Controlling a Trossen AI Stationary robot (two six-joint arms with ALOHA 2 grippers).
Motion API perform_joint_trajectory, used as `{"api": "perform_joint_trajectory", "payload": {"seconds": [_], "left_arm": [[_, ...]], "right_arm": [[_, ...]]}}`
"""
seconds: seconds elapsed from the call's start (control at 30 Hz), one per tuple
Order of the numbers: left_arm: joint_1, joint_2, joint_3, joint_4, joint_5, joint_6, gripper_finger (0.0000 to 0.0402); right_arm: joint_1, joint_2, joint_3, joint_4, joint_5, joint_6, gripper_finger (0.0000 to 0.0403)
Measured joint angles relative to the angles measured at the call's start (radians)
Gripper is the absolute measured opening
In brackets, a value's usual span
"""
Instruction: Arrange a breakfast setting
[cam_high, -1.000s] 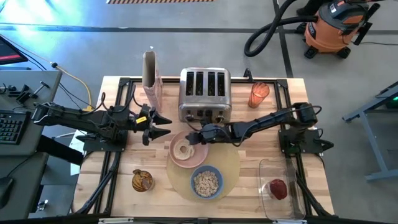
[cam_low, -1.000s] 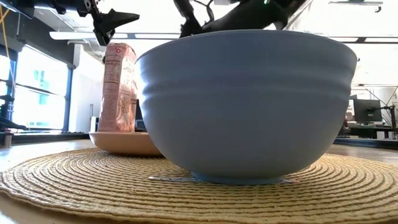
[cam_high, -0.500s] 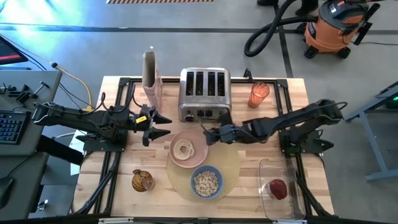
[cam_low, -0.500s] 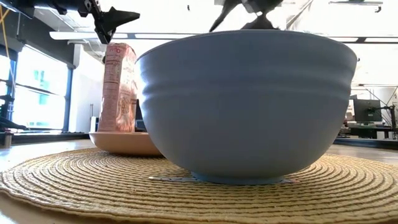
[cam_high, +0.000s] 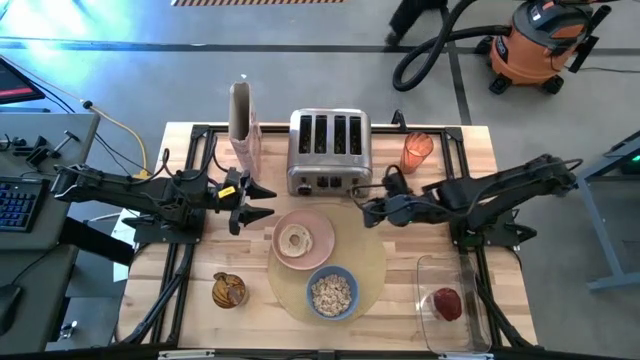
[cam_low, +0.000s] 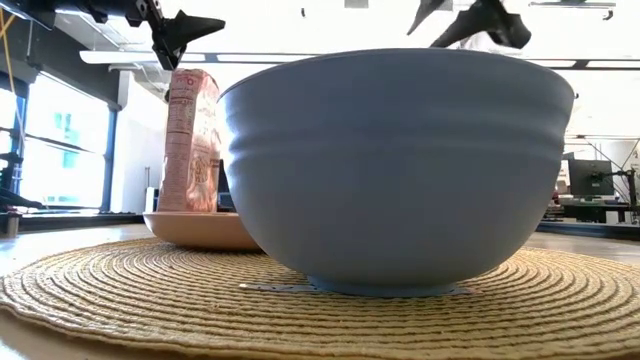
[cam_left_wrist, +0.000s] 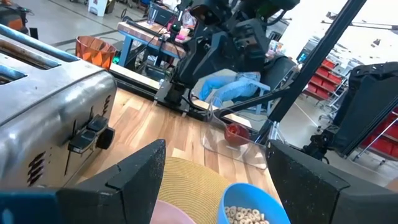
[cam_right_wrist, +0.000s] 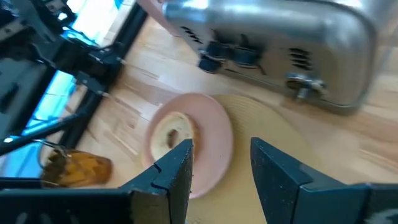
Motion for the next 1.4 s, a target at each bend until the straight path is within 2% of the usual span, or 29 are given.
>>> {"api": "perform_joint_trajectory", "payload": {"seconds": [0.3,0.57,1.17,1.4], "left_arm": [[0.001,0.0,0.0,0.0,-0.025,-0.003,0.0266],[0.001,0.0,0.0,0.0,-0.058,-0.028,0.0266],[0.001,0.0,0.0,-0.001,-0.118,-0.051,0.0266],[0.001,0.0,0.0,-0.002,-0.118,-0.08,0.0266]], "right_arm": [[0.005,-0.058,0.0,-0.138,-0.001,-0.054,0.014],[0.018,-0.125,0.0,-0.286,0.0,-0.062,0.0161],[0.193,-0.317,0.0,-0.444,-0.002,-0.023,0.0162],[0.249,-0.348,0.0,-0.533,-0.069,0.027,0.0162]]}}
